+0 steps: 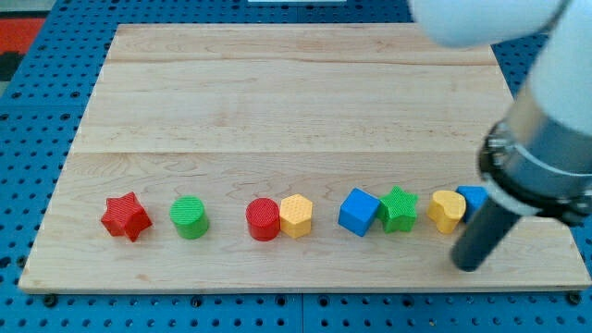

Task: Move your arm closer to the blue cube and green star

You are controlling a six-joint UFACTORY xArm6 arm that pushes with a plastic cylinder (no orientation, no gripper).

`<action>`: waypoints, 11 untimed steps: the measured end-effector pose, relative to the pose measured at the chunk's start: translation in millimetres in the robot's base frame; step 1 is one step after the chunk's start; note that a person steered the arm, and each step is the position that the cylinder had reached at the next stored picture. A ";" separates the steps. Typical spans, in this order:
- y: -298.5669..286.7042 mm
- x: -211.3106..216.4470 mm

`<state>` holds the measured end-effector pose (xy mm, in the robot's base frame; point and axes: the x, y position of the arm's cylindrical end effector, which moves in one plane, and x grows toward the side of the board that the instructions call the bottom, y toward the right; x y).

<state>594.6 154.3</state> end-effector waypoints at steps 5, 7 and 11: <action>-60.2 0.0; -33.5 0.0; -67.4 -42.5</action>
